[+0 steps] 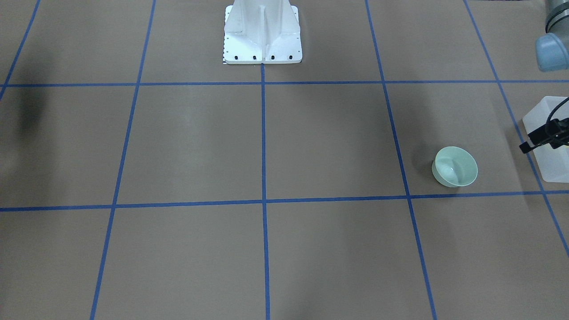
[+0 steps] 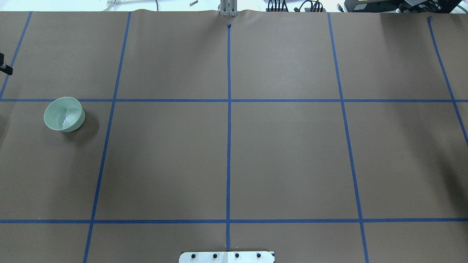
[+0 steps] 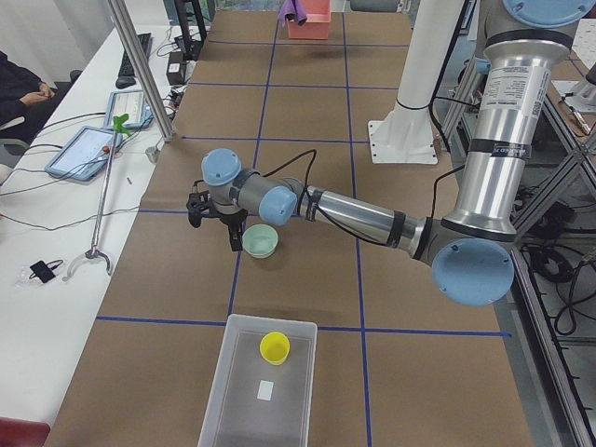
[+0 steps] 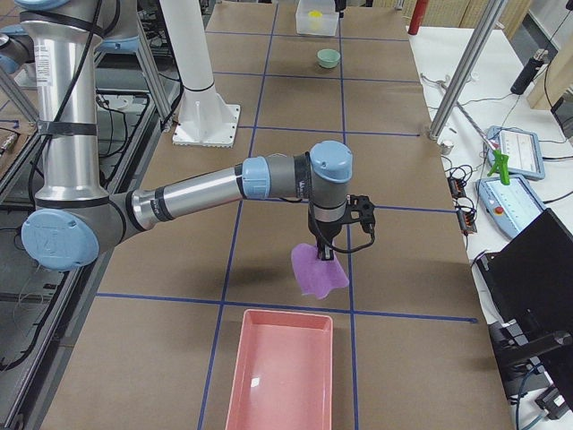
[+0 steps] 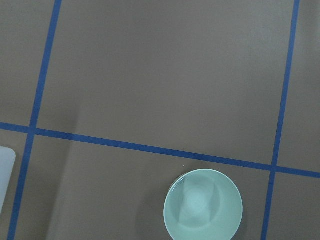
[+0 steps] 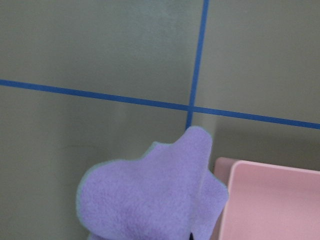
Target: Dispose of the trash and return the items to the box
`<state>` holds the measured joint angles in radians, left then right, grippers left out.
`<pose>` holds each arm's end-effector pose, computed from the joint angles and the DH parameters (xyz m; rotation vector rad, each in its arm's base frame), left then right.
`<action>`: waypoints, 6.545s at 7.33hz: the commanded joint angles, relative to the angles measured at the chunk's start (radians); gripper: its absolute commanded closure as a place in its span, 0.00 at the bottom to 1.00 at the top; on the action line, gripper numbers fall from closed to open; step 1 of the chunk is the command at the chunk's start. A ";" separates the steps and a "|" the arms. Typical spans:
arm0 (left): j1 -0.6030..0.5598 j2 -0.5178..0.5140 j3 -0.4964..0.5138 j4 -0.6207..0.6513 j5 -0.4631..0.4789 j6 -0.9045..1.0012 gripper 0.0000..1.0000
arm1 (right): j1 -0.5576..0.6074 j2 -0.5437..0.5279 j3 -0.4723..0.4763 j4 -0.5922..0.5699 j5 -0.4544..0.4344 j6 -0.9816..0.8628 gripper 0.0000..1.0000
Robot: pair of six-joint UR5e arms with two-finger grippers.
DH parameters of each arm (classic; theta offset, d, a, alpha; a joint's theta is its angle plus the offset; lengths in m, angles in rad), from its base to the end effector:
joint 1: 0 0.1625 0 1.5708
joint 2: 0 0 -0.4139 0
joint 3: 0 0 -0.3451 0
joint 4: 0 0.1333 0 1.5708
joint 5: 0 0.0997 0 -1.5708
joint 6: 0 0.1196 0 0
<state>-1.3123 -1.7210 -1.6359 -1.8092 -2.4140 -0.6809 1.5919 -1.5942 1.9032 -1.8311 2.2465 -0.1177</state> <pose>0.0913 -0.5174 0.5258 0.0052 0.9317 -0.2003 0.0674 -0.4219 0.5597 0.0936 -0.6710 -0.1093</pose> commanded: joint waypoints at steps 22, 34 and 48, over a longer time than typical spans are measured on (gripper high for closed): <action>0.156 0.073 0.051 -0.383 0.016 -0.297 1.00 | 0.203 -0.035 -0.203 0.096 -0.093 -0.254 0.00; -0.467 0.134 0.453 -0.065 0.093 0.399 1.00 | 0.036 -0.044 0.043 0.095 0.097 0.101 0.00; -0.375 0.141 0.628 -0.467 0.127 0.009 0.22 | 0.022 -0.044 0.045 0.096 0.094 0.102 0.00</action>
<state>-1.6890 -1.5825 -1.0077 -2.2643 -2.2867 -0.6790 1.6138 -1.6383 1.9481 -1.7349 2.3392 -0.0153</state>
